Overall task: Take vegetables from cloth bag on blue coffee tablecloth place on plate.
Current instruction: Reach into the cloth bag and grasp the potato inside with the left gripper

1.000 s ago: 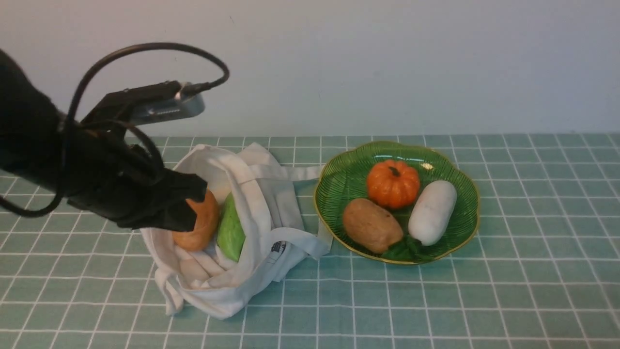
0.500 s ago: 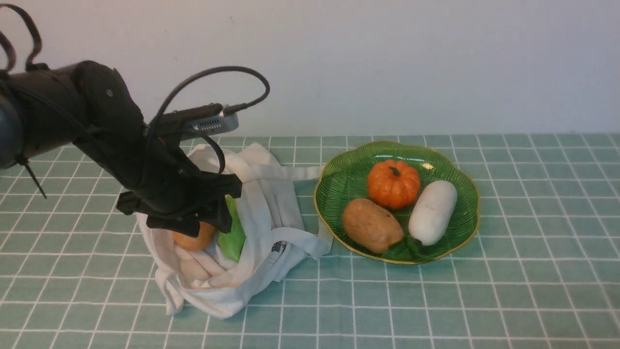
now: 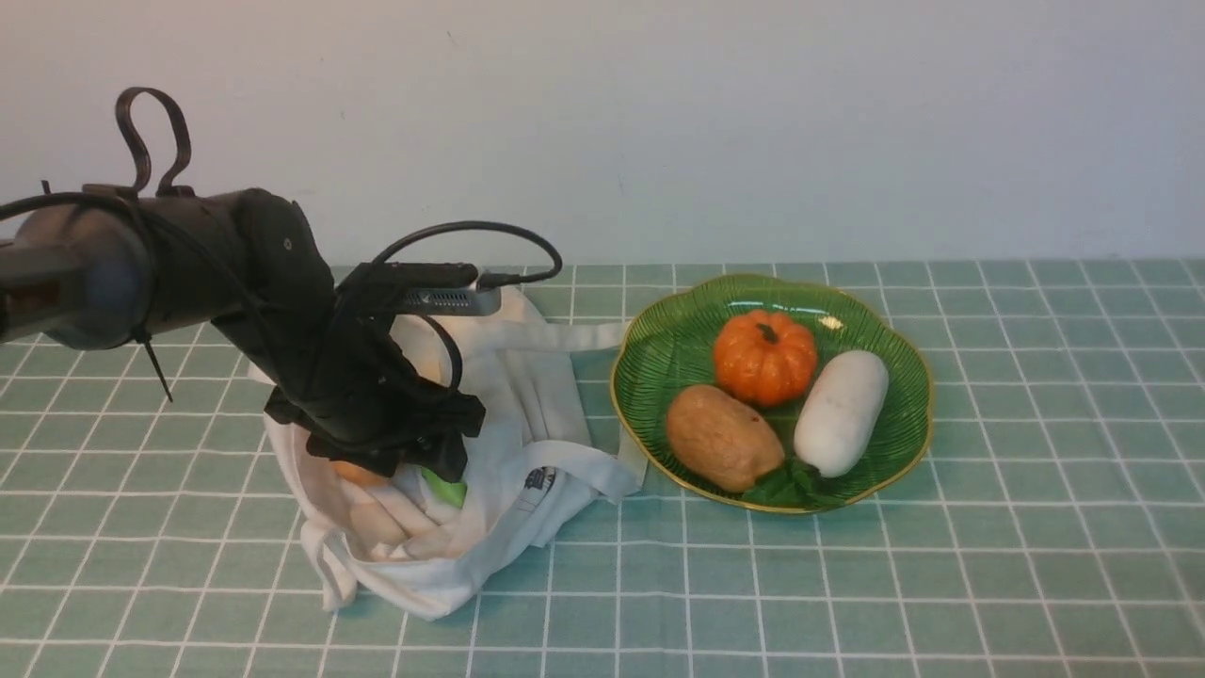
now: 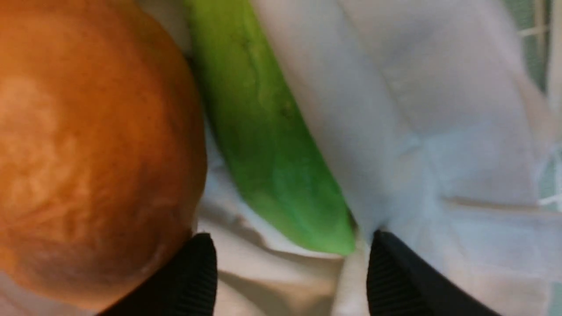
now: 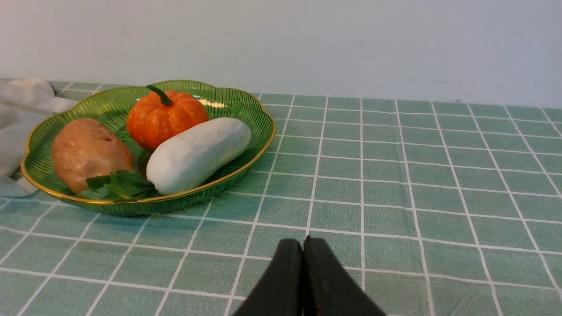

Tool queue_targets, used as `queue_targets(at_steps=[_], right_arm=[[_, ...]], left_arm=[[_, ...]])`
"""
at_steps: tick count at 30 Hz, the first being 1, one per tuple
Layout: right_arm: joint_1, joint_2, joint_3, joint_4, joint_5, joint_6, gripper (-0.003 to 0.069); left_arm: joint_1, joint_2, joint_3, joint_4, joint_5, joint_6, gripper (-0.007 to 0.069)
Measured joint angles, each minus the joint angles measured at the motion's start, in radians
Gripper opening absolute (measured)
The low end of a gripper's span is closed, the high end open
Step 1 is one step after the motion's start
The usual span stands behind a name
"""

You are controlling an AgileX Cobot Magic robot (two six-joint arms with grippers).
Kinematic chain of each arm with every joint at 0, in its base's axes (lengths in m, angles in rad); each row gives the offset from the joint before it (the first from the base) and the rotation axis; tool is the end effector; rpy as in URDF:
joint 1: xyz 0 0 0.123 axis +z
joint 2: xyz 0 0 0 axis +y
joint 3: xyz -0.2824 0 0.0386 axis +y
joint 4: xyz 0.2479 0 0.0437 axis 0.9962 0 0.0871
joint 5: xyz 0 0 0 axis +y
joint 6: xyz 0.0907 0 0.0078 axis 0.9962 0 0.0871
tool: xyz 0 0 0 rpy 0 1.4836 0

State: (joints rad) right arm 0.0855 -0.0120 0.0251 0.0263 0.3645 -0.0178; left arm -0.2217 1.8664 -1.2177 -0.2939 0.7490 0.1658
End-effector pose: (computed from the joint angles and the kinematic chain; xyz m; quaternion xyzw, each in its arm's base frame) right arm 0.0525 0.0054 0.1725 -0.0344 0.8012 0.0313 0.5966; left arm 0.3549 -0.0984 0.1812 0.0972 0.9805 -0.1163 0.1252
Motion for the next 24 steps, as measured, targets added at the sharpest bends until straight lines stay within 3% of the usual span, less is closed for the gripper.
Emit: queue_targets(at_steps=[12,16,24], right_arm=[[0.000,0.000,0.000,0.000,0.000,0.000,-0.0015],[0.000,0.000,0.000,0.000,0.000,0.000,-0.0015],[0.000,0.000,0.000,0.000,0.000,0.000,-0.0015]], left_arm=[[0.000,-0.002,-0.041,0.091,0.011,-0.032,0.0419],[0.000,-0.011,-0.087,0.182,0.097,-0.112,0.0419],[-0.039,0.026,-0.090,0.213,0.112,-0.187,0.0419]])
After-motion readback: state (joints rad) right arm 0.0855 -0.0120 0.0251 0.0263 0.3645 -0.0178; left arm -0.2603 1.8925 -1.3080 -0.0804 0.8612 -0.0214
